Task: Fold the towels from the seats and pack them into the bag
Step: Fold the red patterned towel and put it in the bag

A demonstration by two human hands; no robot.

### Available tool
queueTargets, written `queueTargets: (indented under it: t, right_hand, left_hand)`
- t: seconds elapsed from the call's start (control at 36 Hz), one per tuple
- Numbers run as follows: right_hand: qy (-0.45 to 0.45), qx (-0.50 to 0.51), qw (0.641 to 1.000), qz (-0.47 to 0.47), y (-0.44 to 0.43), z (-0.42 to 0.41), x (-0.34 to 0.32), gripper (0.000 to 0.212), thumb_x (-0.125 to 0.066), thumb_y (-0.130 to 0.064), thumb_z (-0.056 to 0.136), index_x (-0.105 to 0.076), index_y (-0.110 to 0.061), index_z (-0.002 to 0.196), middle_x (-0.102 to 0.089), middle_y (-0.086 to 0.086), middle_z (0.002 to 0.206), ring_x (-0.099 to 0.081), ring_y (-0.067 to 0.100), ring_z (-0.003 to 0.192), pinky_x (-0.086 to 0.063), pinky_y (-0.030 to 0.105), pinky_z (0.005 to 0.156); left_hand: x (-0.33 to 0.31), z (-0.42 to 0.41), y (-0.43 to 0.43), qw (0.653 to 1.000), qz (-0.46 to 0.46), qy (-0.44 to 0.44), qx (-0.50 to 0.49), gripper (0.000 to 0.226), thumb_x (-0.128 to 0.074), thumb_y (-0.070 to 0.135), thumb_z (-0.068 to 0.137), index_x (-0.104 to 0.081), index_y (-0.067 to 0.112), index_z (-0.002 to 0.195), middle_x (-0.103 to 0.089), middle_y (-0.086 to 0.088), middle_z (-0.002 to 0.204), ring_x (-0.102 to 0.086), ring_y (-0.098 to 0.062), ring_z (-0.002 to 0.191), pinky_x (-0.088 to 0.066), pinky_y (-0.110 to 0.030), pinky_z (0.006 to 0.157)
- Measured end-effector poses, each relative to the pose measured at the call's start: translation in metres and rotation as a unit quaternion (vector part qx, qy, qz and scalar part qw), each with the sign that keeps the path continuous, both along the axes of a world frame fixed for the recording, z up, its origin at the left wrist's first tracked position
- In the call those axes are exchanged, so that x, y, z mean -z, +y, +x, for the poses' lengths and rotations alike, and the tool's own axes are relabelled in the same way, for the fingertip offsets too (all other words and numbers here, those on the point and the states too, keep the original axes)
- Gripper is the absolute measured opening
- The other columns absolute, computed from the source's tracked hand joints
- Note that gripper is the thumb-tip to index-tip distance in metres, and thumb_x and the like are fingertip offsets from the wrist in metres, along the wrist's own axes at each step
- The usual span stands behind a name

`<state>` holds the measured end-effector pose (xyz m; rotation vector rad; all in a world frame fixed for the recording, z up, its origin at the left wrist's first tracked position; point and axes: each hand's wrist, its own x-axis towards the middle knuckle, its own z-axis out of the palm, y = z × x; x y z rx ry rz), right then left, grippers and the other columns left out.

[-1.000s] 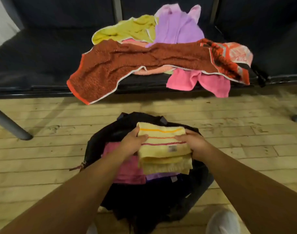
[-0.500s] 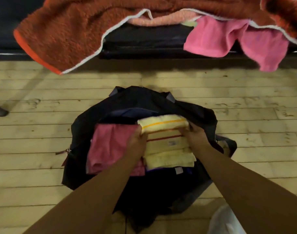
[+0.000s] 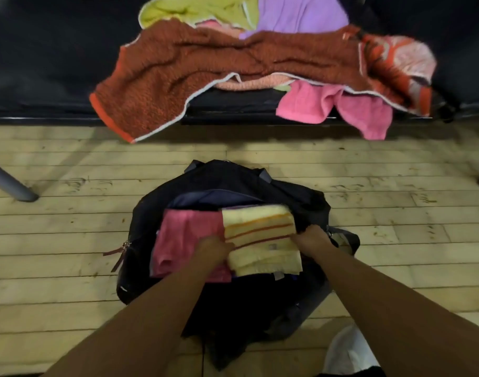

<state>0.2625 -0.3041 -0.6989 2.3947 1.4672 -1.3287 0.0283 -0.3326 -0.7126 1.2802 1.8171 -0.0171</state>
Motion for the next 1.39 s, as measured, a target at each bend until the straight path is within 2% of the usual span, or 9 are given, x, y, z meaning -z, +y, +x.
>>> queueTargets:
  t: [0.11,0.36,0.61,0.75,0.83,0.94,1.14,1.28,1.39]
  right_hand:
    - [0.010,-0.015,1.000,-0.012,0.007,-0.002,-0.058,0.030,-0.061,-0.017,0.095,-0.048,-0.009,0.069,-0.048,0.010,0.066,-0.046,0.022,0.057,-0.036,0.029,0.052]
    - [0.070,-0.098,0.982,0.144,0.048,-0.024,-0.205,0.032,-0.061,-0.023,0.096,-0.065,0.009,0.101,-0.069,0.021,0.100,-0.067,0.033,0.093,-0.057,0.040,0.081]
    - [0.034,-0.157,0.934,0.319,0.084,-0.053,-0.311,0.025,-0.056,-0.010,0.095,-0.068,0.009,0.085,-0.069,0.034,0.091,-0.058,0.031,0.061,-0.055,0.043,0.070]
    - [-0.014,-0.233,0.895,0.381,0.094,-0.067,-0.320,0.041,-0.056,-0.010,0.097,-0.047,-0.030,0.062,-0.057,-0.011,0.056,-0.048,0.016,0.066,-0.037,0.008,0.052]
    - [-0.033,-0.266,0.882,0.387,0.107,-0.079,-0.299,0.010,-0.060,-0.005,0.092,-0.066,-0.013,0.092,-0.069,0.011,0.094,-0.061,0.029,0.093,-0.033,0.017,0.059]
    - [-0.044,-0.269,0.879,0.392,0.140,-0.100,-0.253,0.027,-0.067,-0.020,0.088,-0.062,-0.002,0.108,-0.062,0.022,0.112,-0.060,0.037,0.107,-0.040,0.031,0.077]
    - [-0.022,-0.287,0.868,0.405,0.160,-0.145,-0.216,0.068,-0.070,-0.031,0.087,-0.041,-0.030,0.149,-0.043,0.016,0.139,-0.044,0.039,0.129,-0.038,0.044,0.112]
    - [-0.050,-0.313,0.861,0.398,0.170,-0.172,-0.201,0.051,-0.074,-0.037,0.085,-0.060,-0.038,0.134,-0.043,0.008,0.143,-0.038,0.034,0.133,-0.030,0.038,0.111]
    - [-0.039,-0.302,0.857,0.415,0.172,-0.181,-0.200,0.013,-0.072,-0.027,0.089,-0.076,-0.029,0.102,-0.051,0.006,0.123,-0.045,0.031,0.122,-0.036,0.037,0.104]
  left_hand:
    - [-0.052,-0.009,0.016,0.998,0.022,0.032,0.041,0.041,-0.046,0.030,0.103,-0.058,0.003,0.131,-0.059,-0.016,0.133,-0.056,-0.031,0.122,-0.044,-0.034,0.099]
    - [-0.205,-0.019,0.067,0.980,0.167,-0.103,0.027,0.018,-0.056,0.015,0.097,-0.066,0.007,0.085,-0.069,-0.011,0.086,-0.064,-0.020,0.072,-0.048,-0.025,0.063]
    - [-0.315,-0.037,0.112,0.935,0.350,0.007,0.052,0.013,-0.061,0.016,0.089,-0.071,0.010,0.085,-0.068,-0.004,0.082,-0.060,-0.020,0.079,-0.043,-0.026,0.068]
    - [-0.304,-0.057,0.126,0.922,0.371,0.099,0.053,0.024,-0.071,0.039,0.085,-0.064,0.015,0.085,-0.065,-0.004,0.089,-0.059,-0.021,0.088,-0.040,-0.028,0.070]
    - [-0.267,-0.079,0.135,0.929,0.310,0.180,0.094,0.054,-0.074,0.056,0.076,-0.057,0.015,0.107,-0.058,-0.014,0.116,-0.054,-0.028,0.105,-0.046,-0.036,0.086]
    - [-0.225,-0.096,0.139,0.916,0.259,0.279,0.127,0.064,-0.068,0.053,0.083,-0.050,0.019,0.134,-0.036,-0.012,0.139,-0.034,-0.034,0.131,-0.038,-0.051,0.106]
    - [-0.207,-0.119,0.158,0.896,0.378,0.211,0.099,0.028,-0.054,0.014,0.091,-0.064,0.034,0.076,-0.058,0.002,0.113,-0.050,-0.025,0.112,-0.042,-0.040,0.095]
    - [-0.226,-0.115,0.160,0.902,0.424,0.071,0.050,0.009,-0.055,0.026,0.099,-0.058,0.018,0.100,-0.063,0.001,0.096,-0.056,-0.014,0.082,-0.034,-0.021,0.061]
    - [-0.216,-0.130,0.151,0.907,0.336,0.185,0.172,0.045,-0.077,0.026,0.081,-0.054,0.015,0.118,-0.043,-0.003,0.130,-0.046,-0.022,0.117,-0.040,-0.030,0.091]
